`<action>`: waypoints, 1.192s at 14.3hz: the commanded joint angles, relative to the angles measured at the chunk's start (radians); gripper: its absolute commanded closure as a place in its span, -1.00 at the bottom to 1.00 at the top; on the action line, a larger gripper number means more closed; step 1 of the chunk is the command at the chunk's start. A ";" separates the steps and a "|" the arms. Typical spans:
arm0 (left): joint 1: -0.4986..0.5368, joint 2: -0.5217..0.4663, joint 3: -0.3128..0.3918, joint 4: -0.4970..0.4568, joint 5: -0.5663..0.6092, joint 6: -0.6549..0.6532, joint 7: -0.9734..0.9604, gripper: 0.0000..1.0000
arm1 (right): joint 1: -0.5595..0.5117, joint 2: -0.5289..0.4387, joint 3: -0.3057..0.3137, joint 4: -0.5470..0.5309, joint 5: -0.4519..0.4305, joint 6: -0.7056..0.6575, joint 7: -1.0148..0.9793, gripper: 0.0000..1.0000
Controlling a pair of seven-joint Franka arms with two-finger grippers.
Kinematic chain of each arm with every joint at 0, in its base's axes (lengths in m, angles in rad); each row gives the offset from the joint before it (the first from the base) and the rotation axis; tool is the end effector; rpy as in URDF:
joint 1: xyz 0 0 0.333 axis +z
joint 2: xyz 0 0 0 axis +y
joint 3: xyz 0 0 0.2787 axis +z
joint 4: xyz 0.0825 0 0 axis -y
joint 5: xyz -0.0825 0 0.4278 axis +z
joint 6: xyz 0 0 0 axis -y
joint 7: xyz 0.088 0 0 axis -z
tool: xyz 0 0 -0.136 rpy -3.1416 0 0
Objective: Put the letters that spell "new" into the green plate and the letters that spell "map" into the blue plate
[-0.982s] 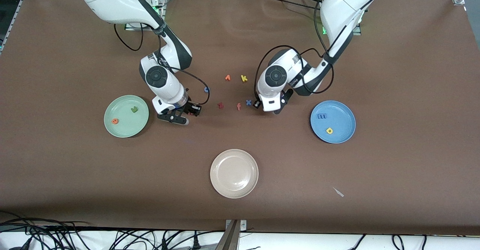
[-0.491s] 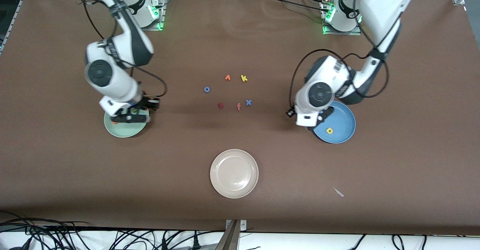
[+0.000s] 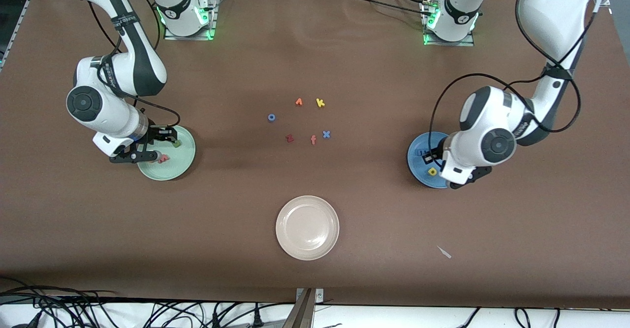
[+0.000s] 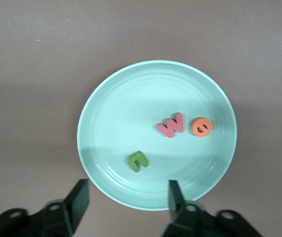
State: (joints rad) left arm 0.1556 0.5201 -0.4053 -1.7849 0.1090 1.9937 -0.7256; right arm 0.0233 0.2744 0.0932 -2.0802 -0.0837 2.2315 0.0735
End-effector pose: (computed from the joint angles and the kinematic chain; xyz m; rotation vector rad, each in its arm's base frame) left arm 0.6145 -0.1471 0.1760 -3.0084 -0.6715 0.4441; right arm 0.5834 0.0654 0.1903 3.0839 0.1489 -0.1811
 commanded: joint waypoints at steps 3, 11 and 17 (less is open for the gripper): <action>-0.010 -0.023 -0.061 0.125 0.015 -0.135 0.037 -1.00 | 0.004 -0.069 0.005 0.049 0.013 -0.018 -0.011 -1.00; -0.013 -0.115 -0.005 0.490 0.009 -0.501 0.509 -1.00 | 0.006 -0.234 0.006 0.353 0.105 -0.504 -0.012 -1.00; -0.154 -0.420 0.322 0.261 -0.163 -0.490 0.759 -1.00 | 0.006 -0.267 0.000 0.523 0.090 -0.700 -0.026 -1.00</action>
State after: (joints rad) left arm 0.0654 0.2394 -0.1846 -1.3707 -0.0220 1.4847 -0.0433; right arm 0.0289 -0.0096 0.0994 -1.6125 0.0050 1.5762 0.0673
